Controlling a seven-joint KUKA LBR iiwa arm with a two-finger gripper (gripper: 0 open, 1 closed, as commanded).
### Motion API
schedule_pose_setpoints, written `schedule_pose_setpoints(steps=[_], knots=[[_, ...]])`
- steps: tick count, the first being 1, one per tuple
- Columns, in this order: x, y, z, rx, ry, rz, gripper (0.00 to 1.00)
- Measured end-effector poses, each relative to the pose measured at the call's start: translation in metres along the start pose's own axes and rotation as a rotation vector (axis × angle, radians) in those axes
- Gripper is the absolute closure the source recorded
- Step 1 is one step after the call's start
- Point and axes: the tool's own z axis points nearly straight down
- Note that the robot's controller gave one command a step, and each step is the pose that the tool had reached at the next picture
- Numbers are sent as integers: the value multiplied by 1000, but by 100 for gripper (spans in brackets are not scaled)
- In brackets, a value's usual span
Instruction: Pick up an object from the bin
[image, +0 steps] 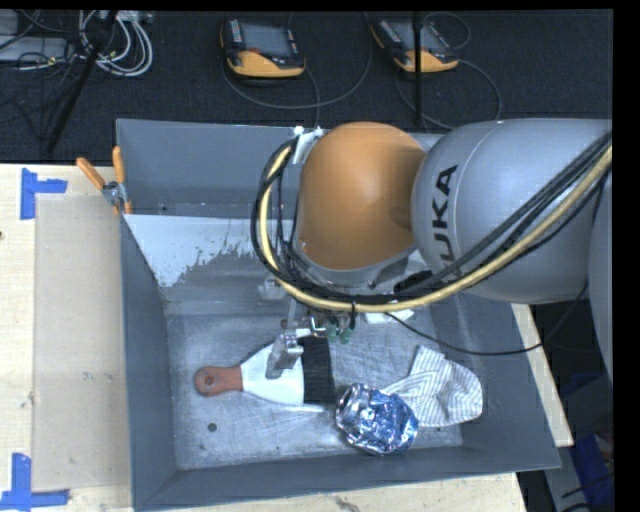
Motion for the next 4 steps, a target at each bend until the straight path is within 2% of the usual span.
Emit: schedule_pose_setpoints(steps=[1,2,3,4], knots=[[-2,-1,-4,-1,-8,3,0],[9,-2,39,-3,-15,0,0],[17,1,77,1,-2,-17,0],[-12,12,146,-2,0,-137,100]])
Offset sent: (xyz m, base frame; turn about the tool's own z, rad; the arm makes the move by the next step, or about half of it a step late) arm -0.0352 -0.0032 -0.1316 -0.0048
